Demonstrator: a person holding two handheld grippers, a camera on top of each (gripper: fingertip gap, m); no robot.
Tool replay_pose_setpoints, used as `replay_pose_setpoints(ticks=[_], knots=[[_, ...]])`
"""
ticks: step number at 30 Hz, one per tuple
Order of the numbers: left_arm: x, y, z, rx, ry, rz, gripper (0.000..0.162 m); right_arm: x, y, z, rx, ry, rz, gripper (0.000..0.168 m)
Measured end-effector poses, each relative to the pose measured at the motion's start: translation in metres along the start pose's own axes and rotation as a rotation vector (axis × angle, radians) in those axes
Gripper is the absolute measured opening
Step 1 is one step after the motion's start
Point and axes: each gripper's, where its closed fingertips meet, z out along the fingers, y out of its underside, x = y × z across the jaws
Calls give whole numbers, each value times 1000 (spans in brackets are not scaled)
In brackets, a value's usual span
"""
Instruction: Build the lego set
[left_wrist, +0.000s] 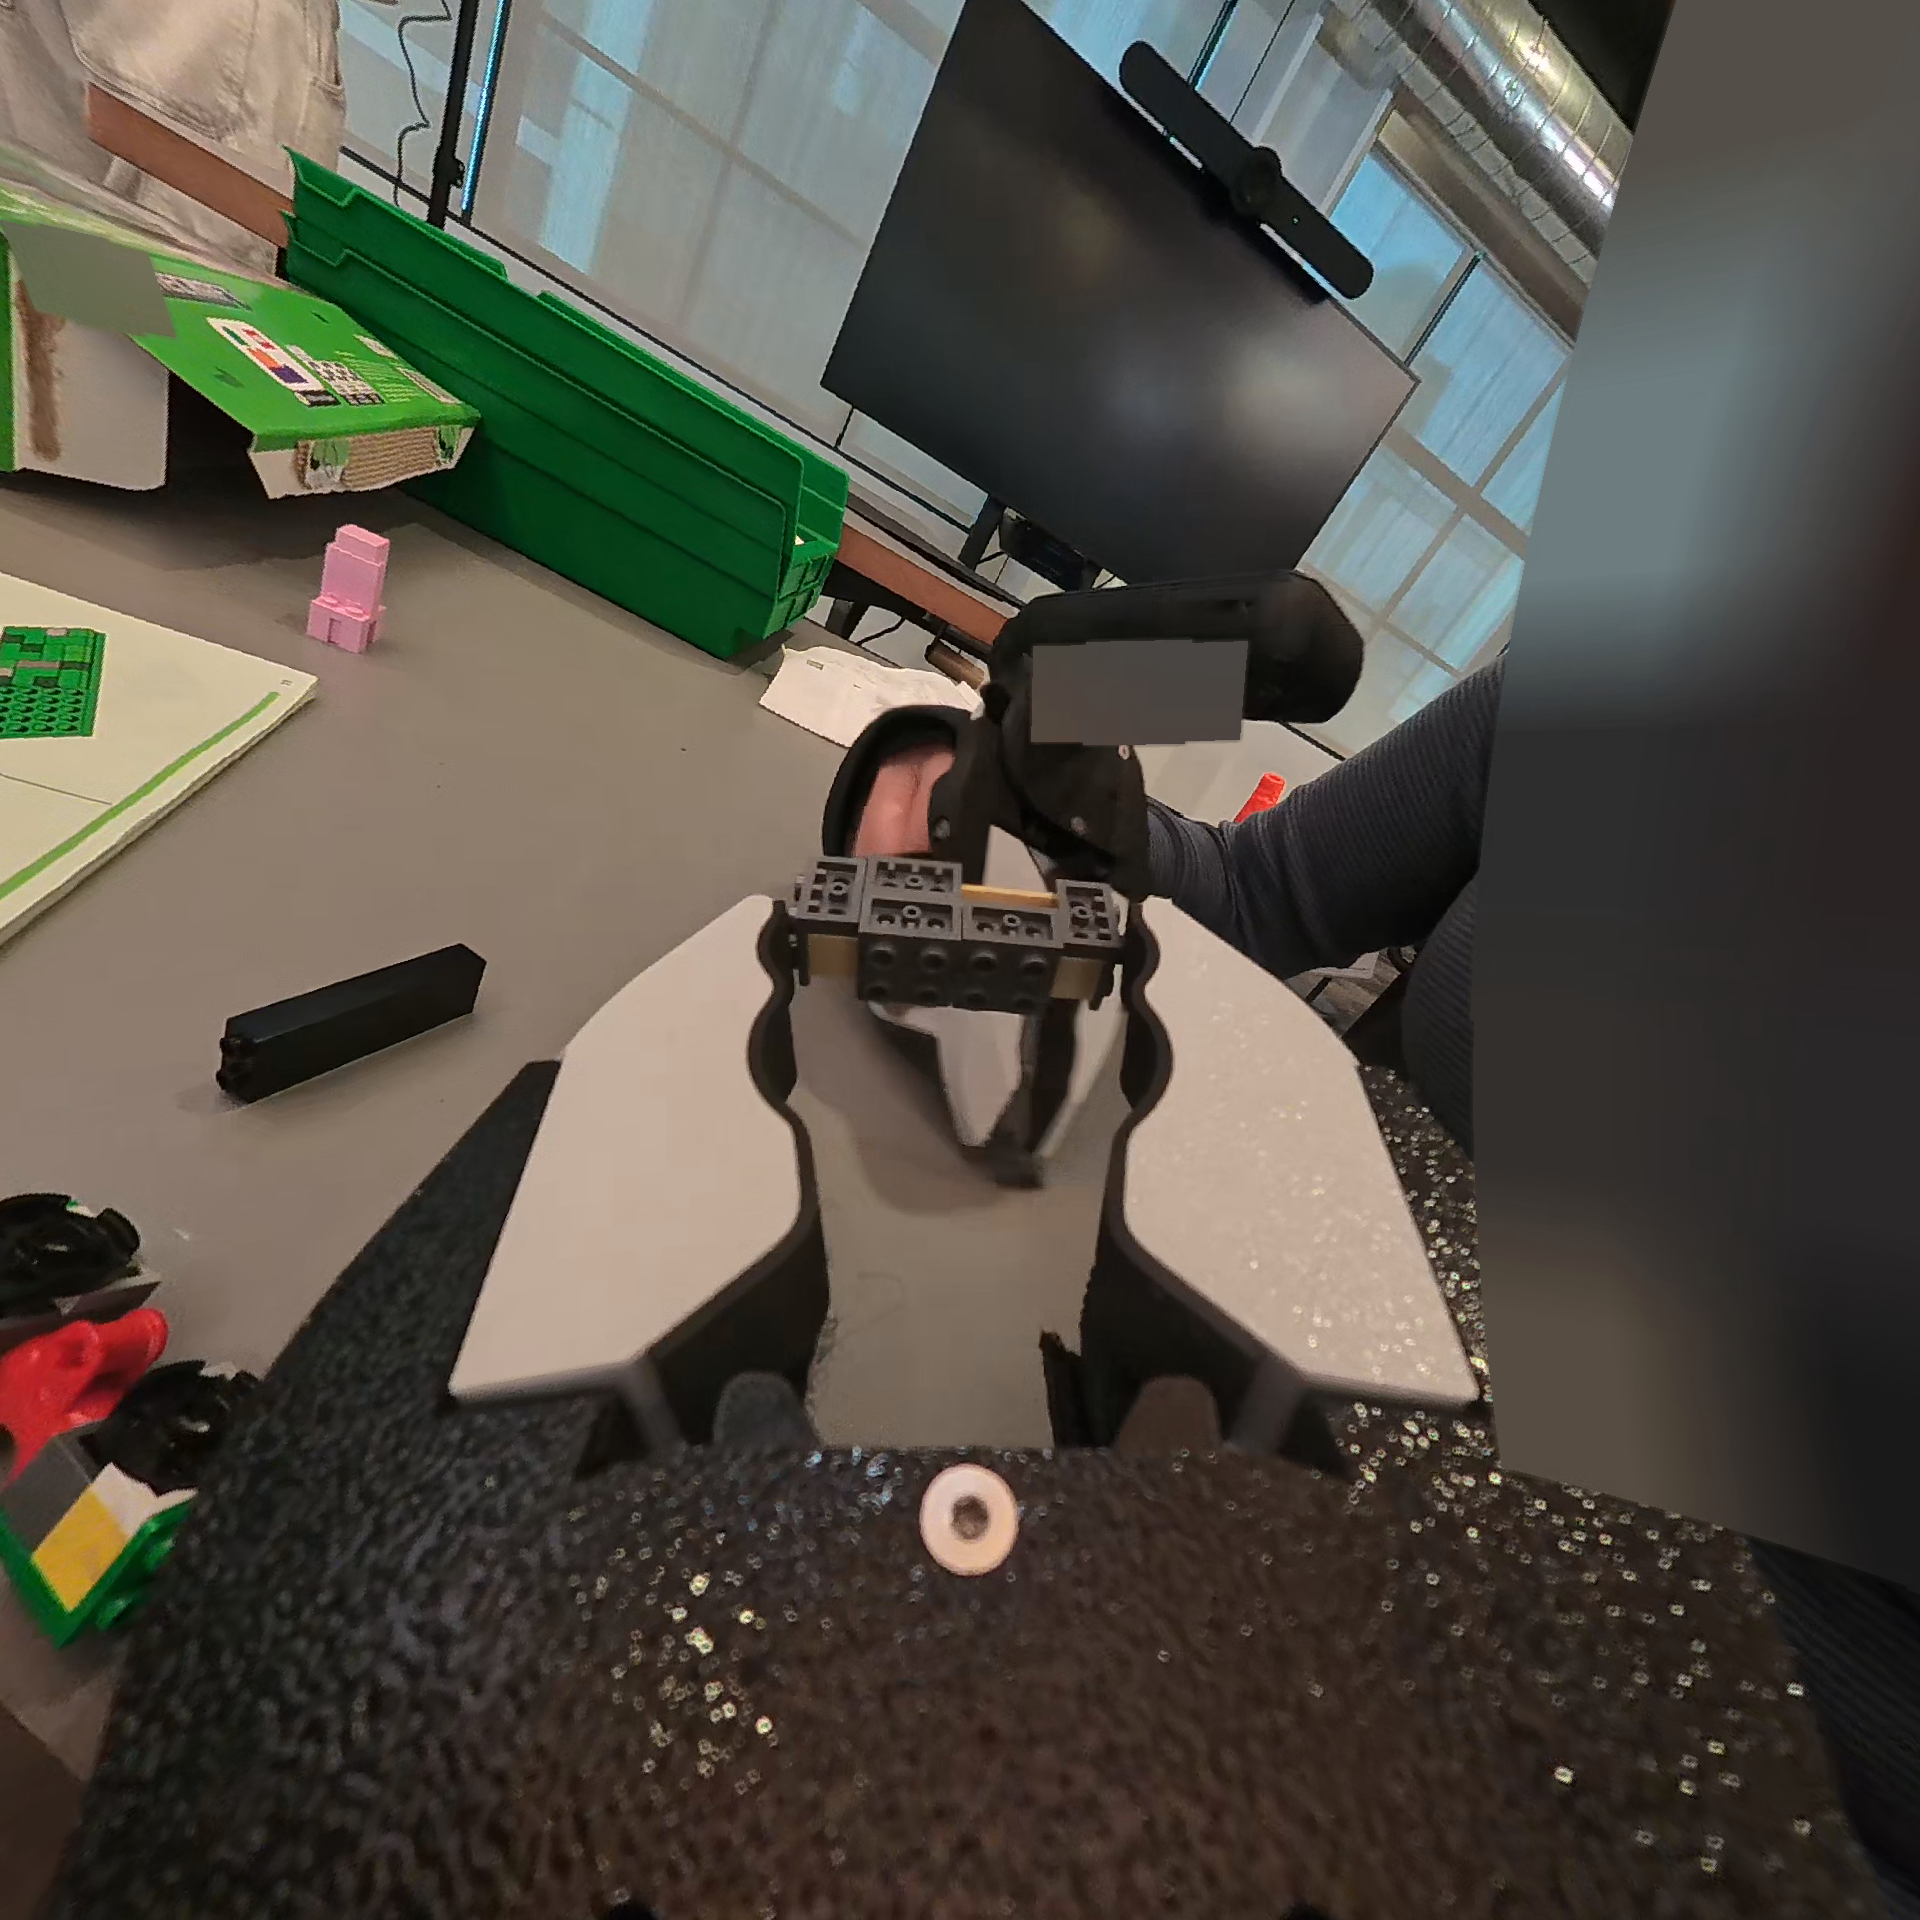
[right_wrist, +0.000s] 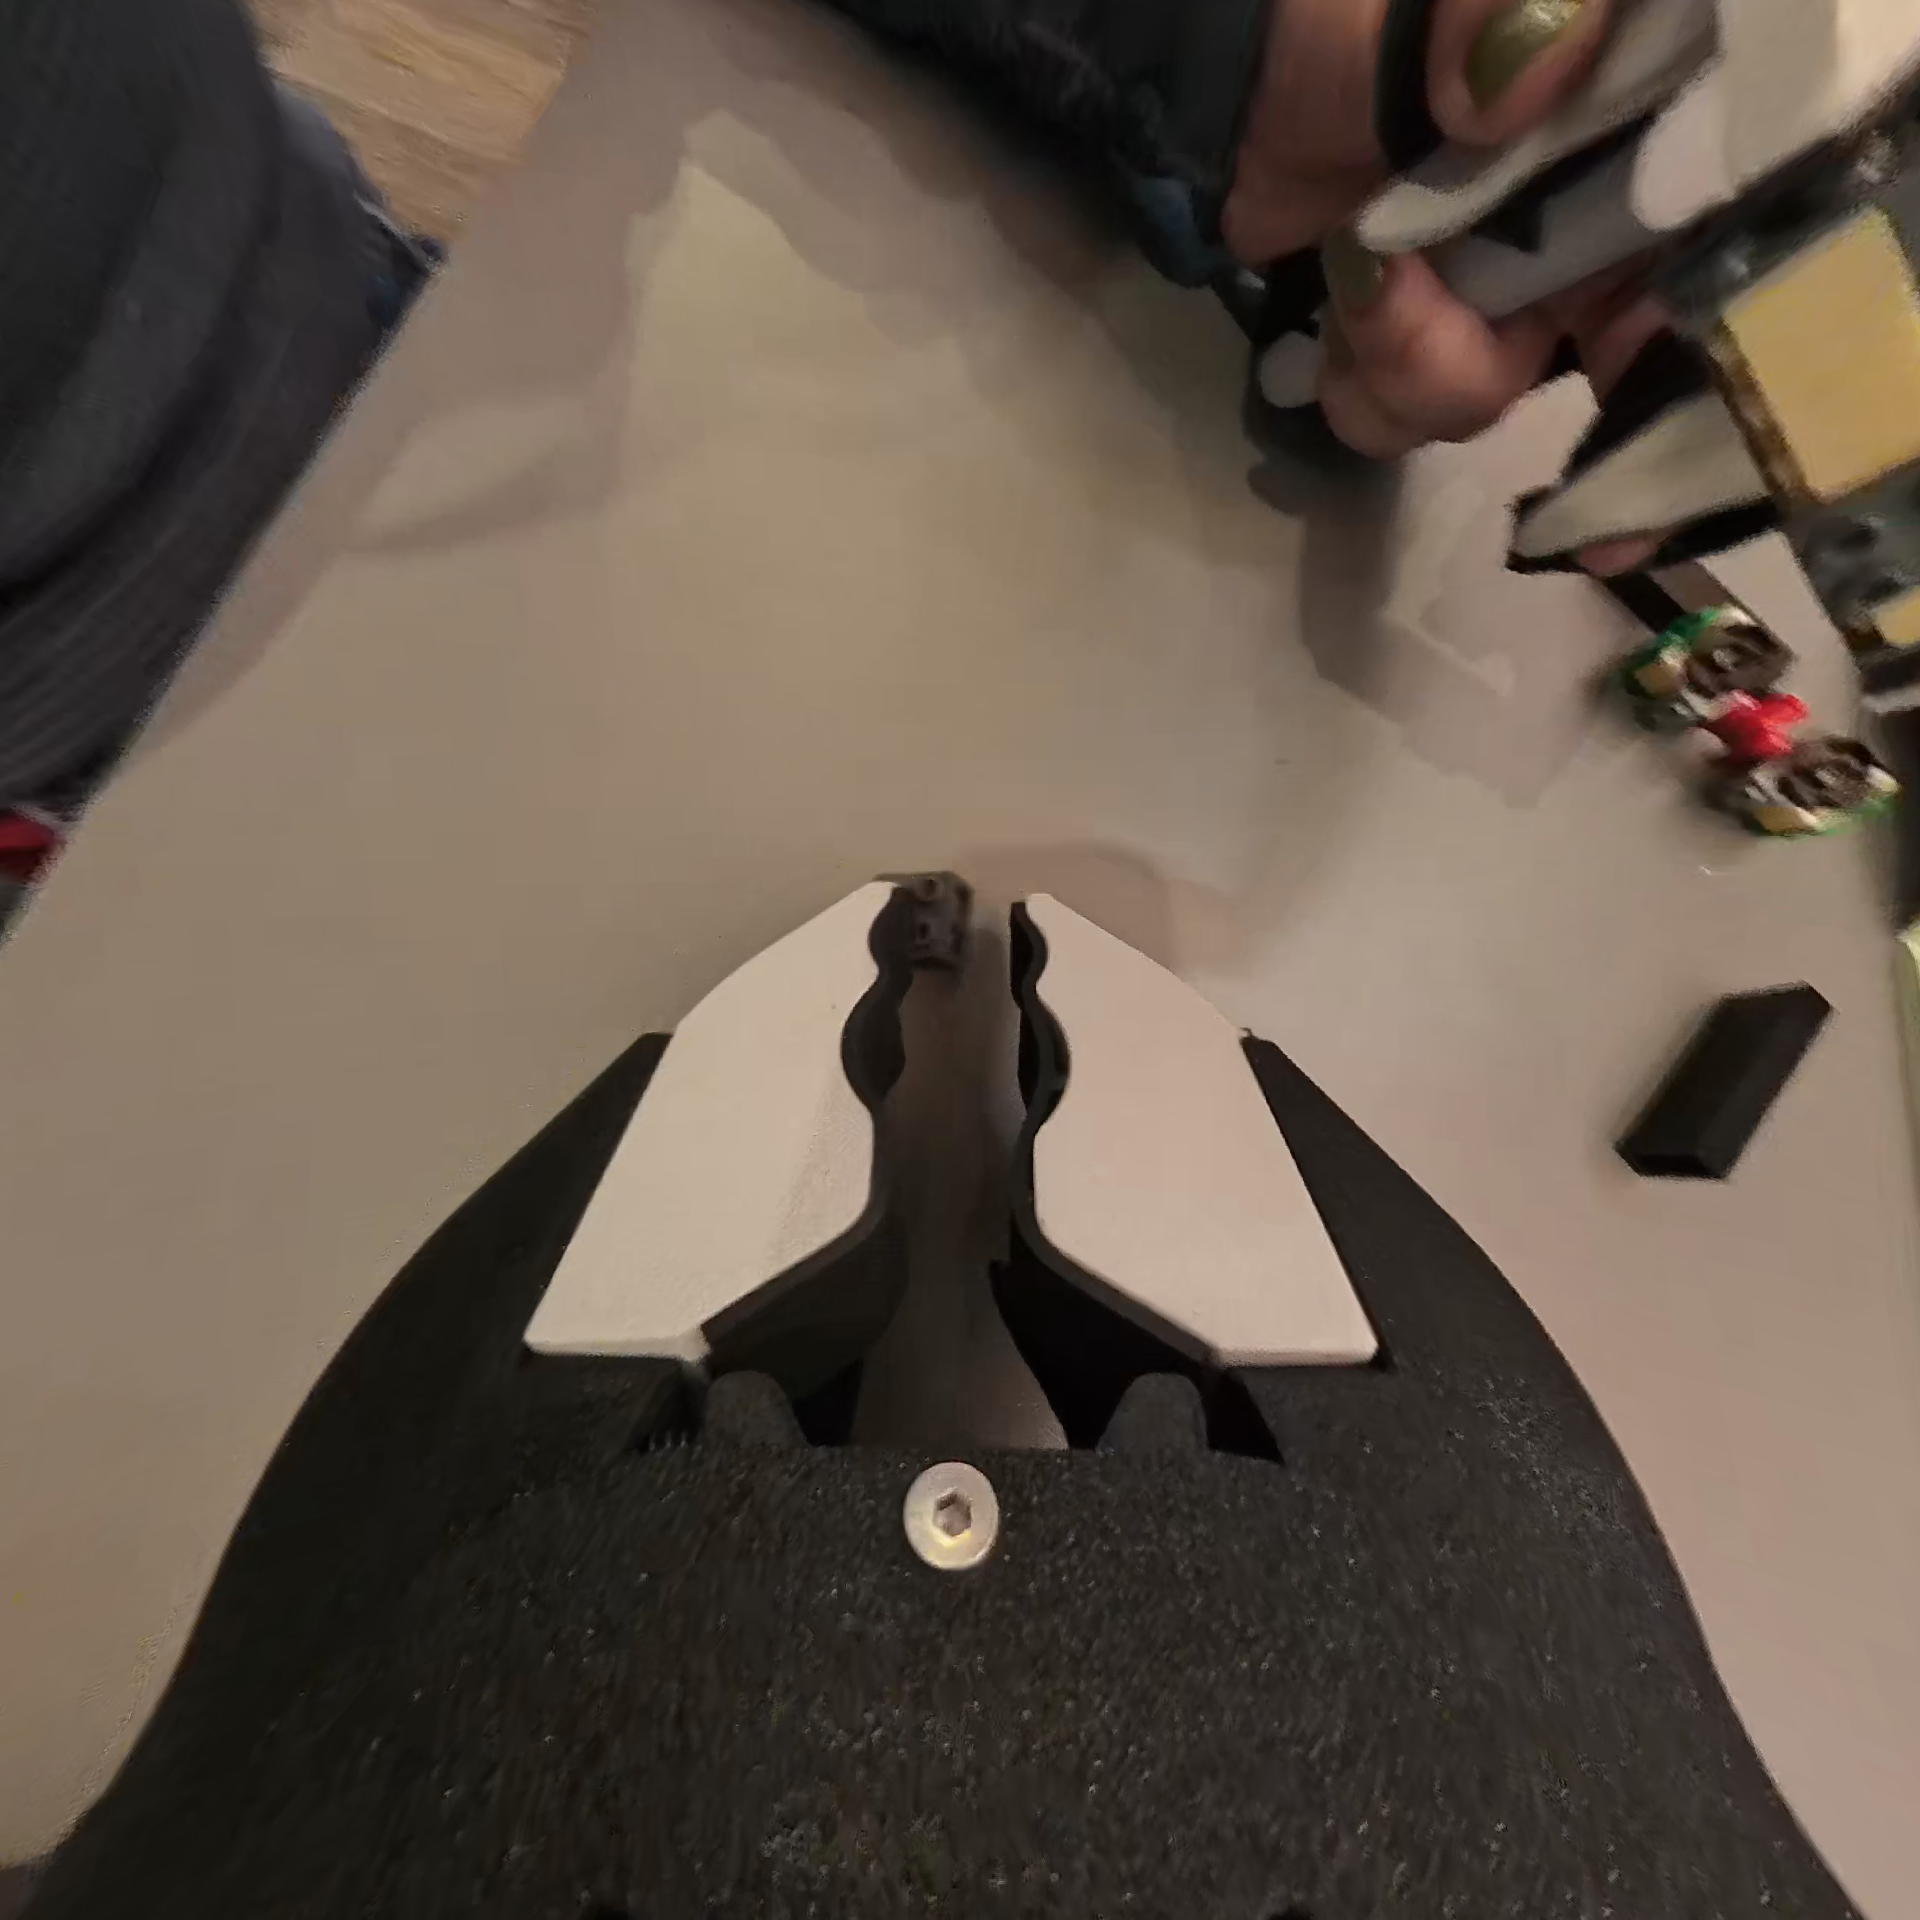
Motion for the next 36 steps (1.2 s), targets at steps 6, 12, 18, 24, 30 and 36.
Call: replay_pose_setpoints(ticks=[6, 12, 18, 24, 30, 36], knots=[[-1, -2, -1, 11, 5, -15, 61, 24, 15, -9, -46, 137, 34, 14], [-1, -1, -1, 9, 8, -17, 61, 25, 21, -16, -39, 121, 86, 14], [-1, -1, -1, 7, 8, -15, 61, 20, 22, -16, -17, 65, 132, 14], [-1, -2, -1, 7, 8, -17, 61, 12, 14, -11, 12, 14, 131, 13], [-1, -1, -1, 7, 9, -22, 61, 12, 9, -18, 36, 19, 130, 13], [-1, -1, -1, 5, 12, -29, 61, 13, 12, -14, 11, 21, 148, 14]])
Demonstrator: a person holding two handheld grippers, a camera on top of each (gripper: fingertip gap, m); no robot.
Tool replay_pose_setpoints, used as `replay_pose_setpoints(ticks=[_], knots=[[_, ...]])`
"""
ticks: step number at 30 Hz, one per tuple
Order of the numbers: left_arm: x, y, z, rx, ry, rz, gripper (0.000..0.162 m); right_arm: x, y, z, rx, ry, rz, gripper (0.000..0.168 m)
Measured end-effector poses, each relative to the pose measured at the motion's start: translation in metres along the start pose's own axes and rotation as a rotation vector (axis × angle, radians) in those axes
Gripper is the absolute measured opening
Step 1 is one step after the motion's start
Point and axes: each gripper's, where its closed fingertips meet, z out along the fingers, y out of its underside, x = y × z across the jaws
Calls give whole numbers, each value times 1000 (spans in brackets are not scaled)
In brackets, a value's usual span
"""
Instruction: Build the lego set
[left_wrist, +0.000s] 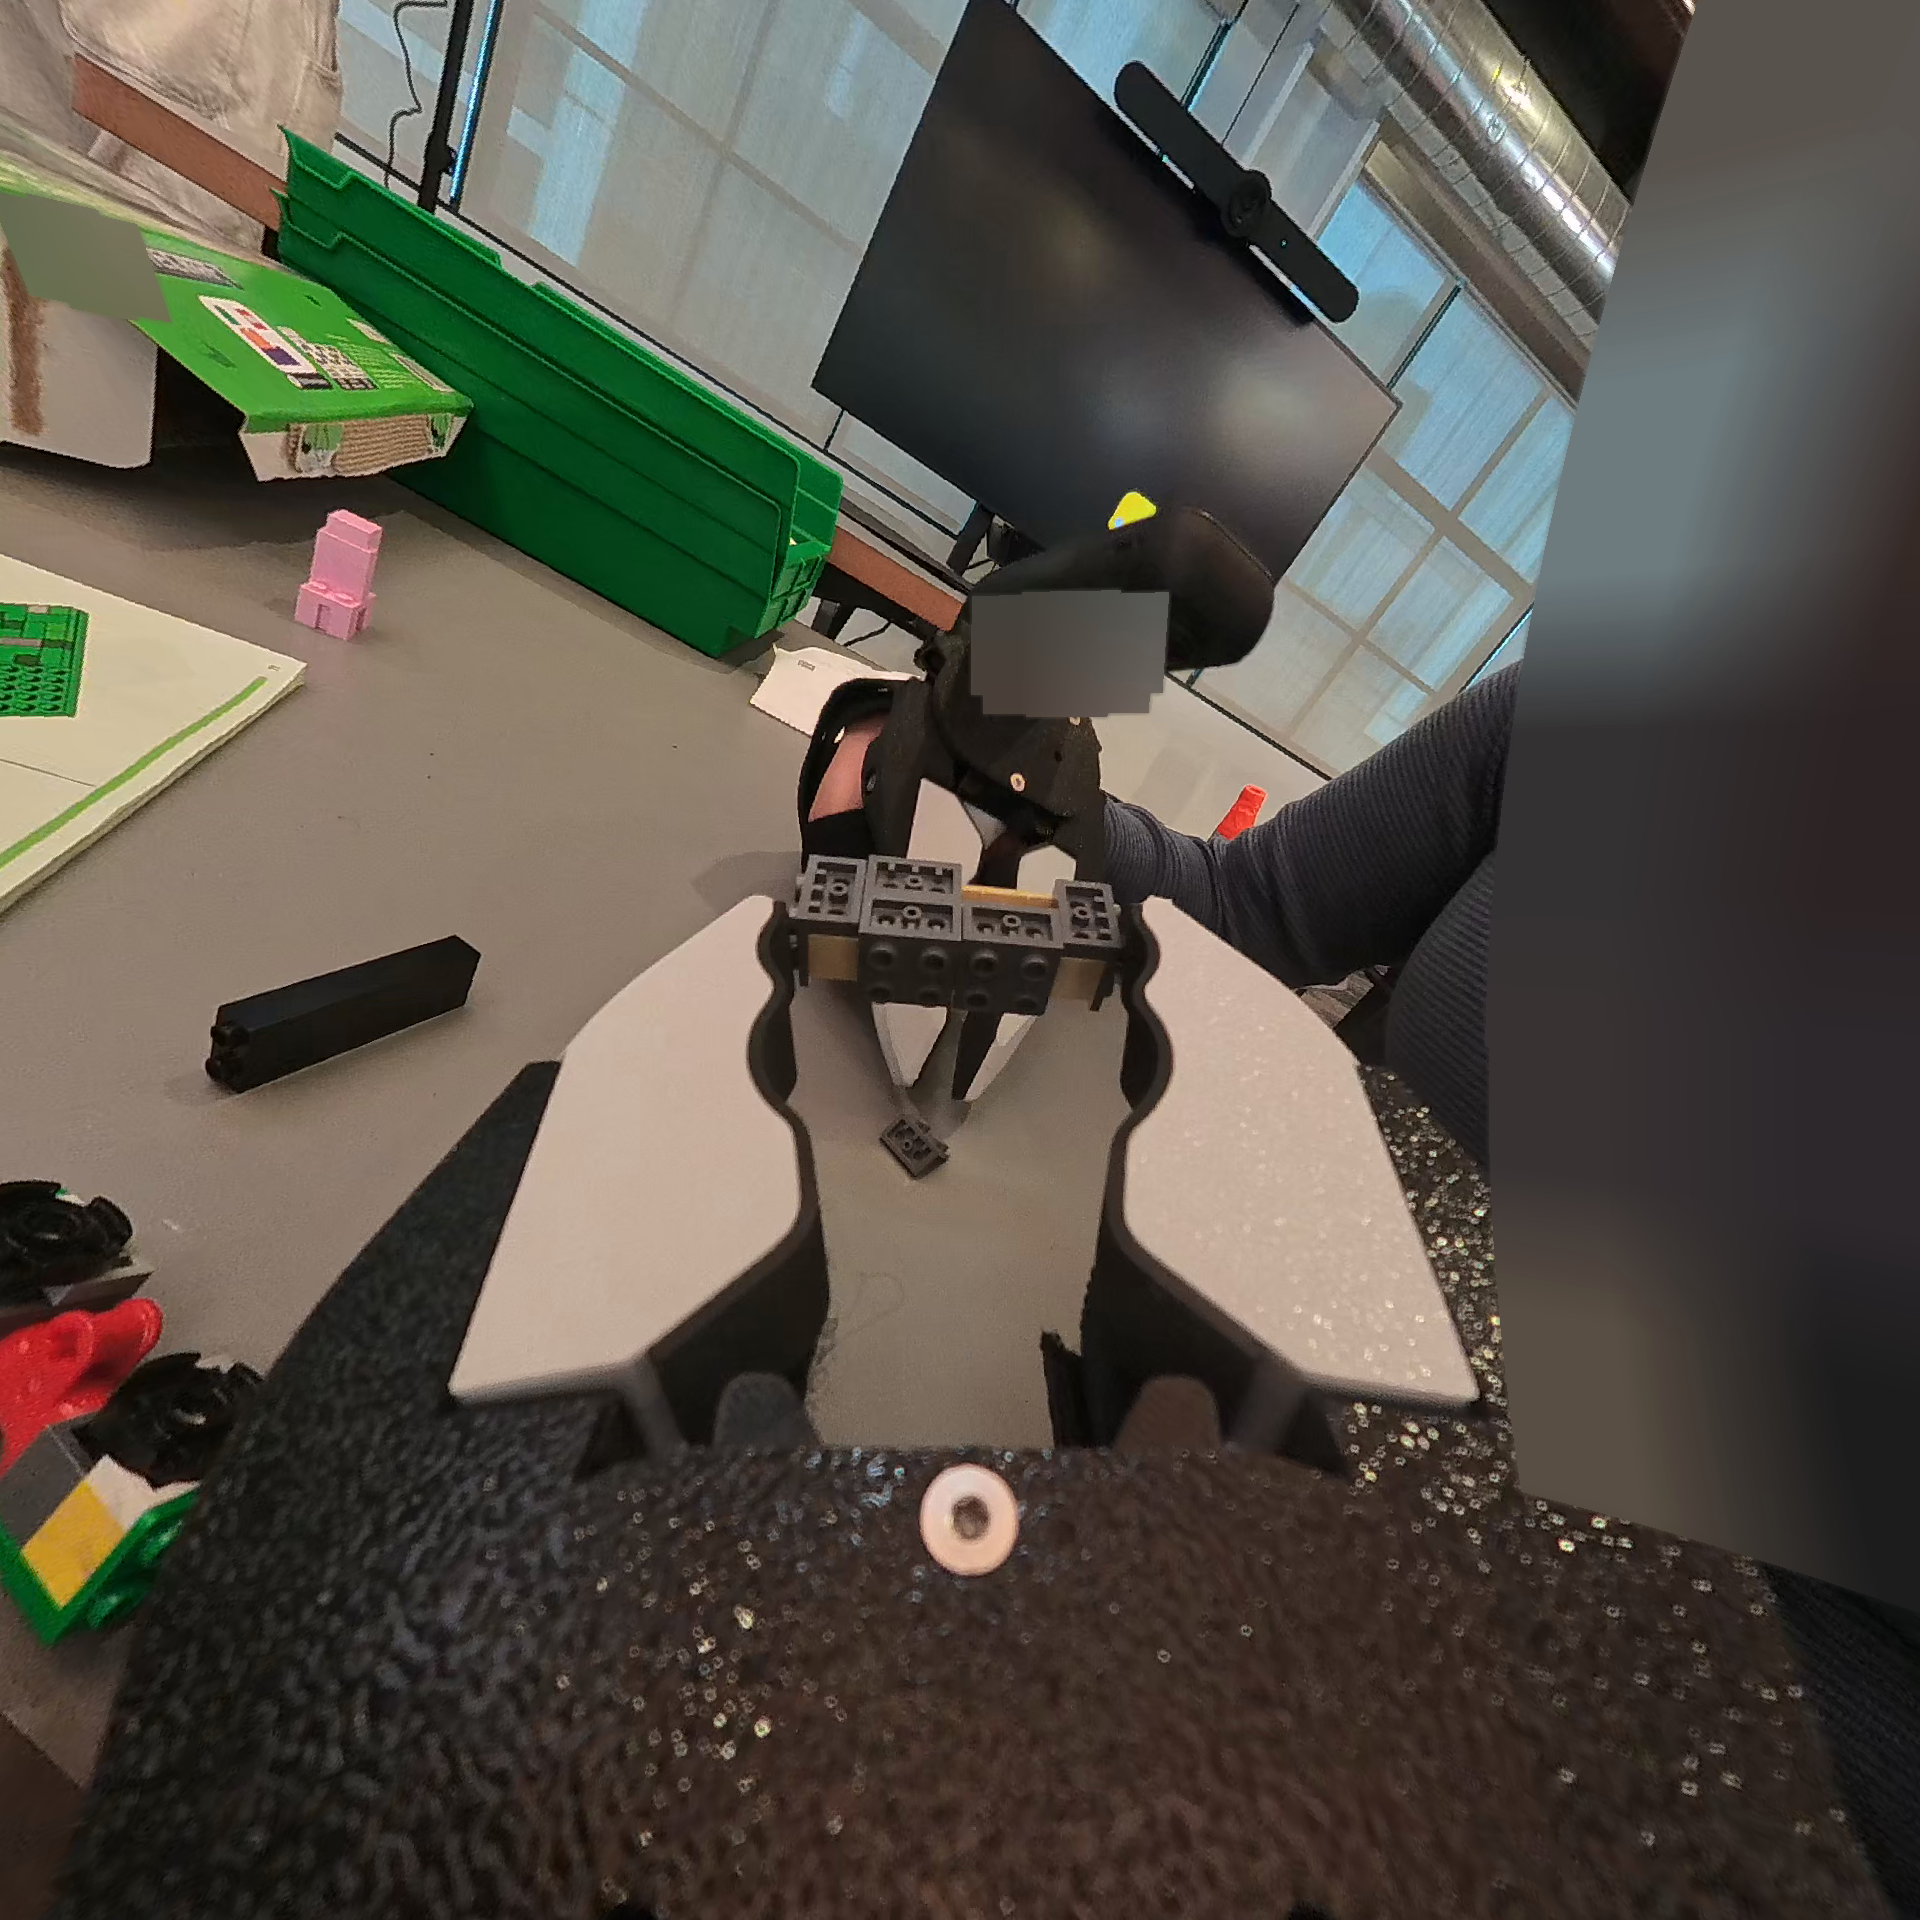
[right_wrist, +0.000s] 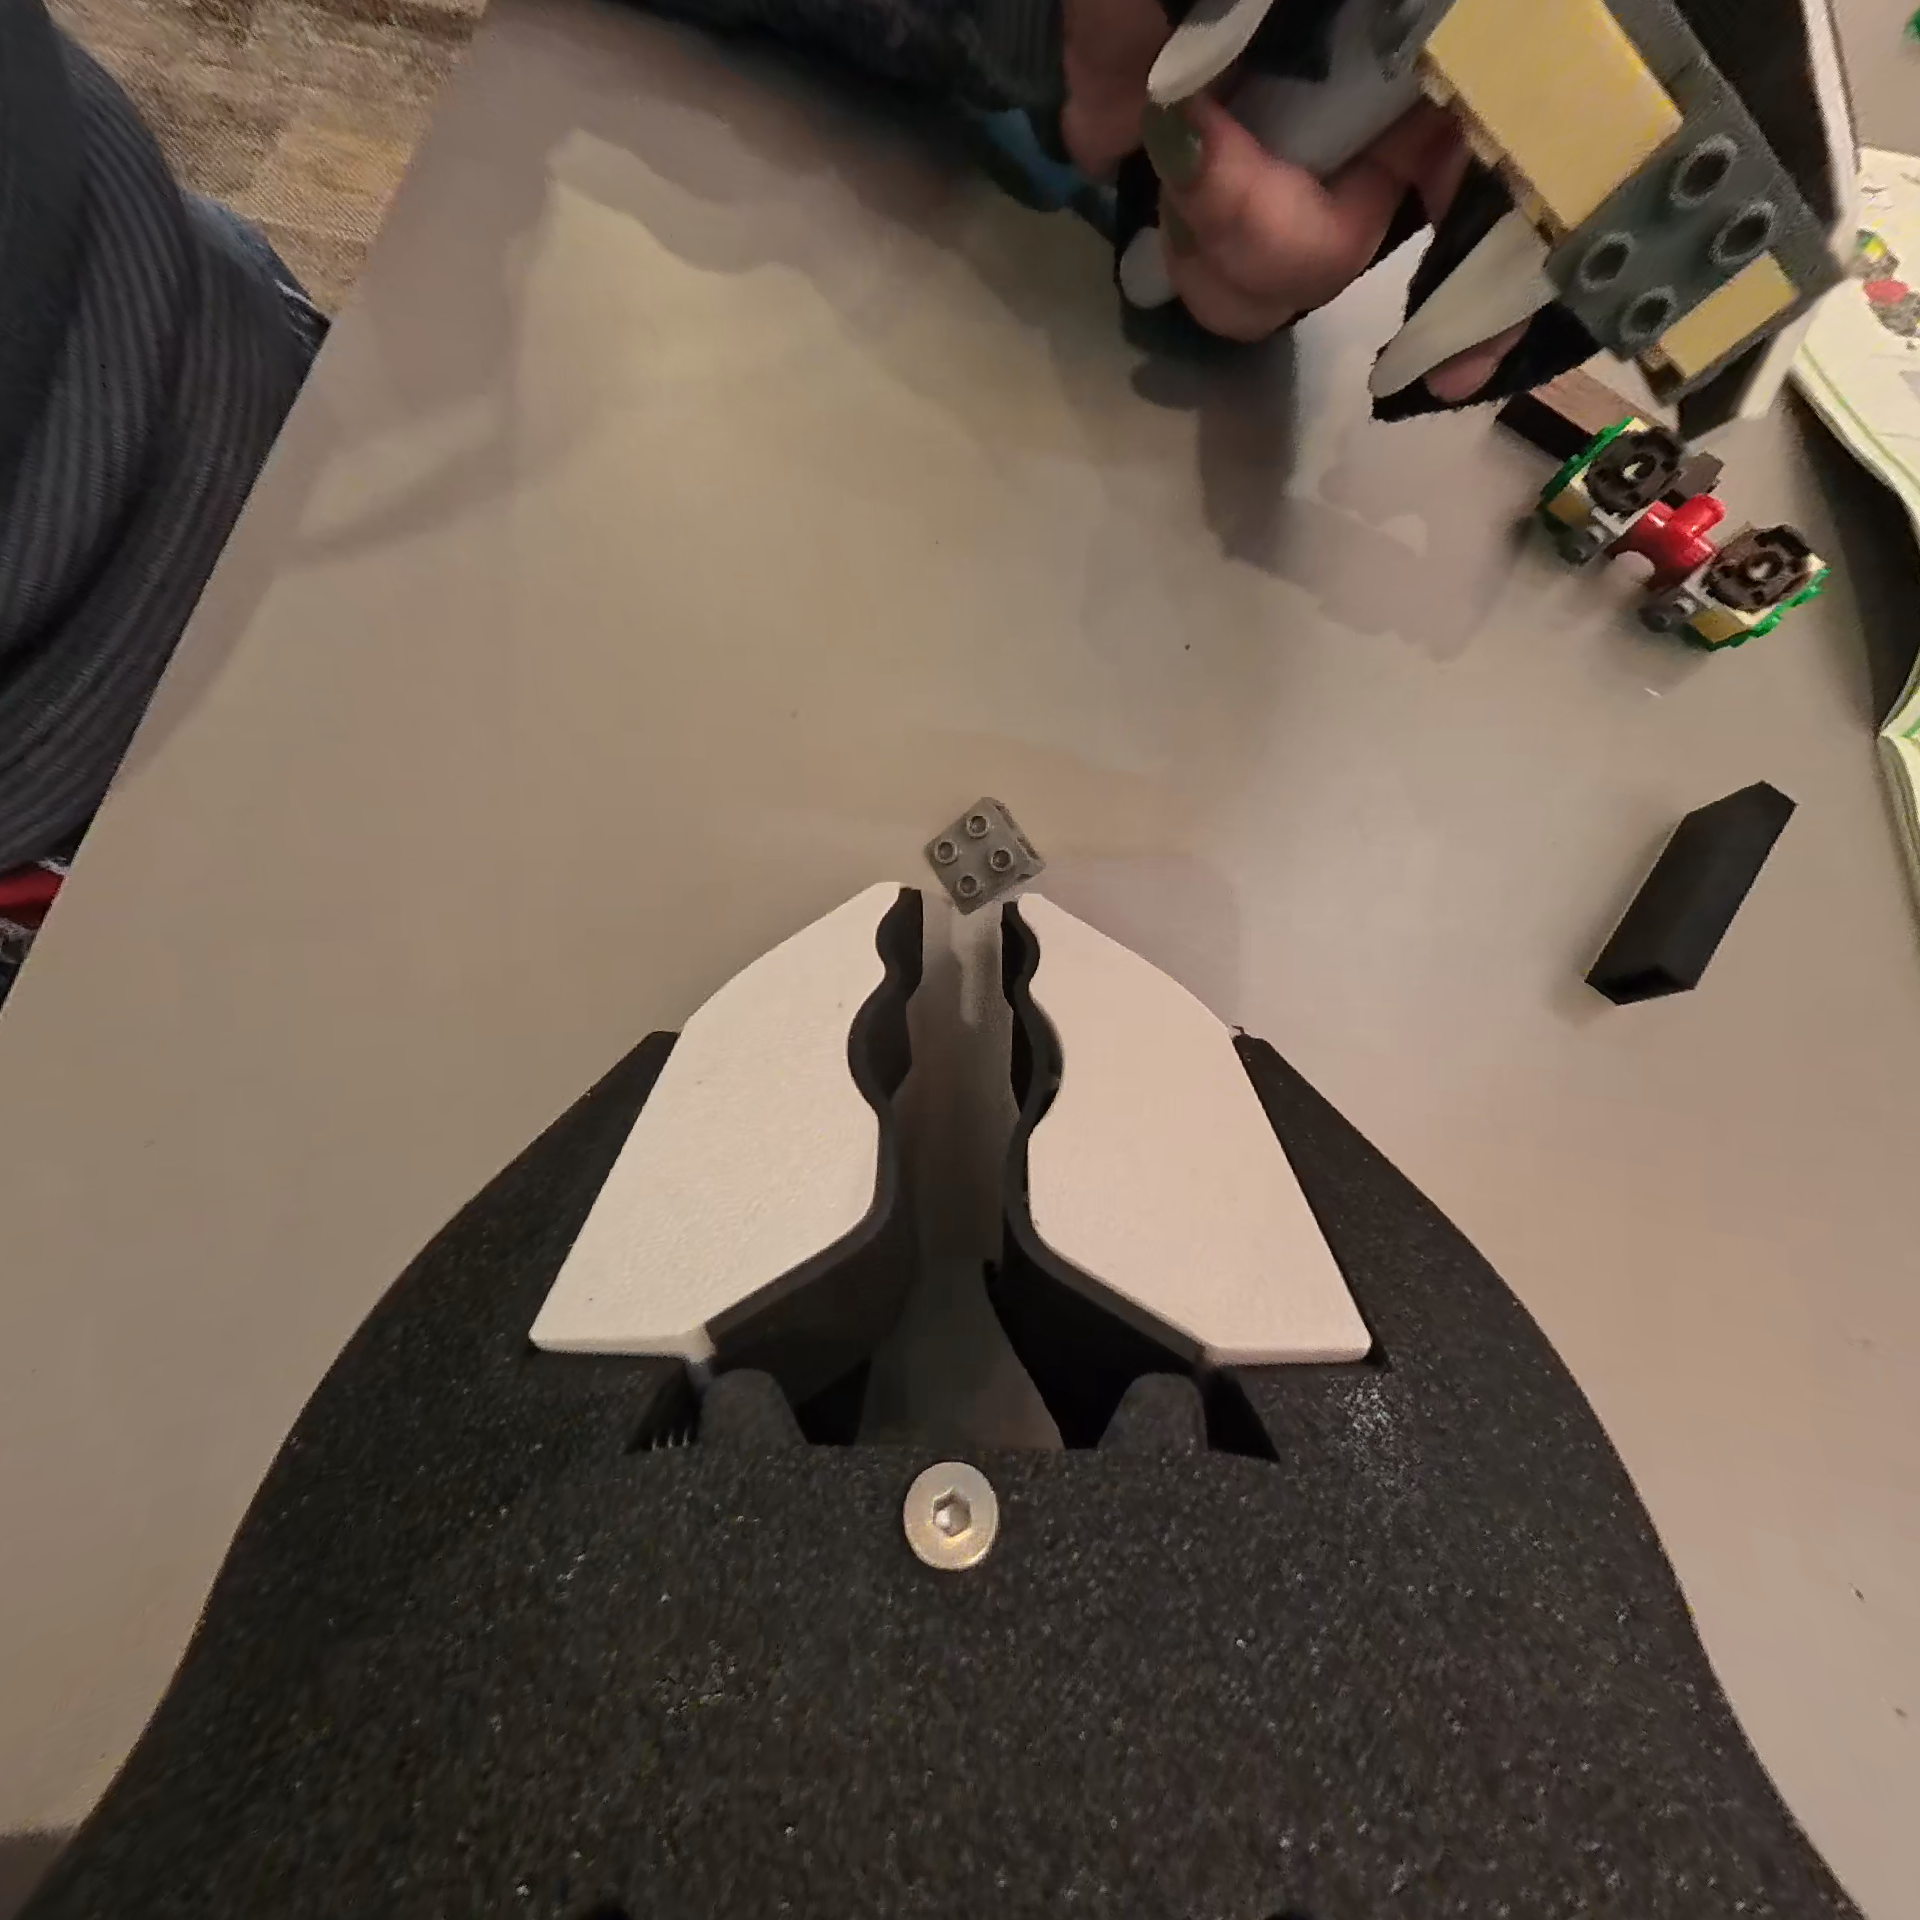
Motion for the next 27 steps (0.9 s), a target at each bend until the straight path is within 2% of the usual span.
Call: replay_pose_setpoints(ticks=[6, 10, 17, 22, 27], knots=[[0, 0, 0, -3, 0, -3, 61, -2, 0, 6, -8, -27, 37, 19], [0, 1, 1, -8, 5, -5, 61, -20, -20, 13, 74, -114, -12, 18], [1, 2, 1, -12, 6, -5, 61, -8, -18, 9, 85, -49, -16, 18], [1, 2, 1, -14, 12, -7, 61, -8, -21, 10, 112, -28, -119, 24], [1, 2, 1, -13, 7, -3, 61, 1, -21, 17, 78, -7, -51, 28]])
